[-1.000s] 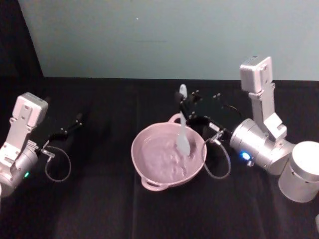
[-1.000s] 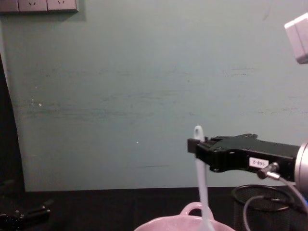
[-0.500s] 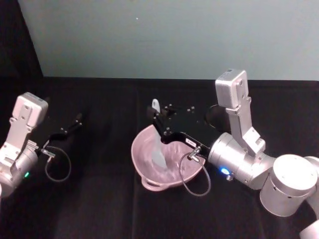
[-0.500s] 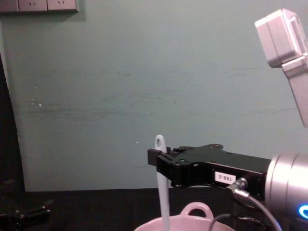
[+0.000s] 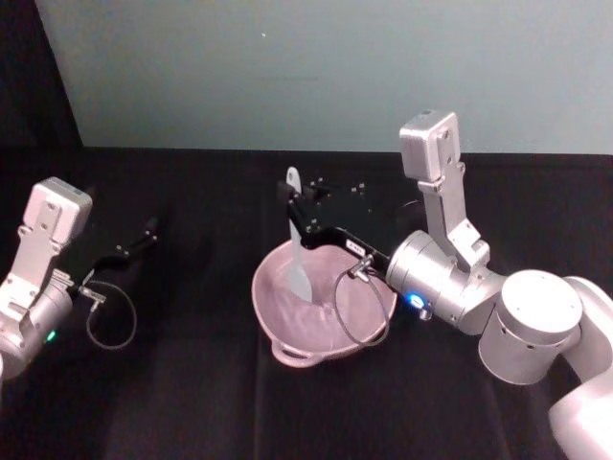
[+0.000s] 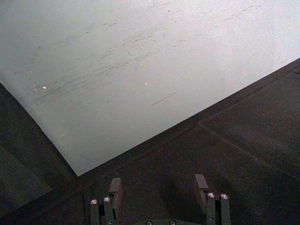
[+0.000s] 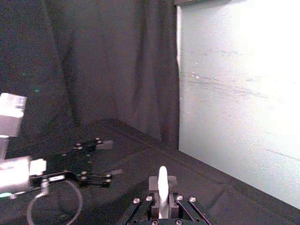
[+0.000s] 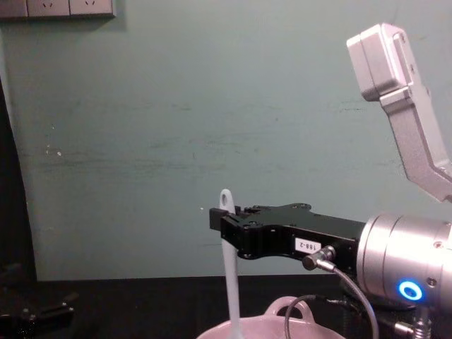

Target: Use the one hand to pick up the spoon and stir the clear water in the bowl.

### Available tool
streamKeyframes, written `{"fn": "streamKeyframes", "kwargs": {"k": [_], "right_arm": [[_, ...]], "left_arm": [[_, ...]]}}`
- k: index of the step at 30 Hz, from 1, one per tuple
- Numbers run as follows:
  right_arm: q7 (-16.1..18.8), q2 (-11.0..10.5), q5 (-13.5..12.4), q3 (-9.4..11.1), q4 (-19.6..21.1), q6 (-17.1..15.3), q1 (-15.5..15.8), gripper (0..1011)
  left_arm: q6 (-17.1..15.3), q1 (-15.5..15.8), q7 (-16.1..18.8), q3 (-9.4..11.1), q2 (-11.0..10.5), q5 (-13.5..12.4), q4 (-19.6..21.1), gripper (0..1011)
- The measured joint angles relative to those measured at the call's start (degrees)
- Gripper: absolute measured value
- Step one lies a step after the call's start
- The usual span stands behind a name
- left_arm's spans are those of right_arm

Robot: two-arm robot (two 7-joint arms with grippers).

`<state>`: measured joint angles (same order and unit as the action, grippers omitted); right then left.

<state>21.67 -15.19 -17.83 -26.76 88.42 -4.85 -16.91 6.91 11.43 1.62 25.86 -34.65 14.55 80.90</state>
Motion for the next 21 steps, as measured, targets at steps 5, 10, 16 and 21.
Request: {"fn": "streamKeyframes", "kwargs": {"k": [5,10,16,21], "right_arm": [[-0.5,0.3,0.3,0.9,-3.0,0.5,-1.8,118],[-1.6,-0.4,0.7,2.7,-3.9,0.8,-2.3,118],[-2.1,-1.7,0.9,4.5,-2.4,0.7,-1.3,118],[-2.1,-2.5,0.9,5.1,-0.8,0.4,-0.1,118]], "left_arm": [[0.0,0.0,0.0,0.0,0.0,0.0,0.0,1011],[0.0,0.0,0.0,0.0,0.0,0.0,0.0,1011],[0.0,0.0,0.0,0.0,0.0,0.0,0.0,1011],[0.0,0.0,0.0,0.0,0.0,0.0,0.0,1011]]}}
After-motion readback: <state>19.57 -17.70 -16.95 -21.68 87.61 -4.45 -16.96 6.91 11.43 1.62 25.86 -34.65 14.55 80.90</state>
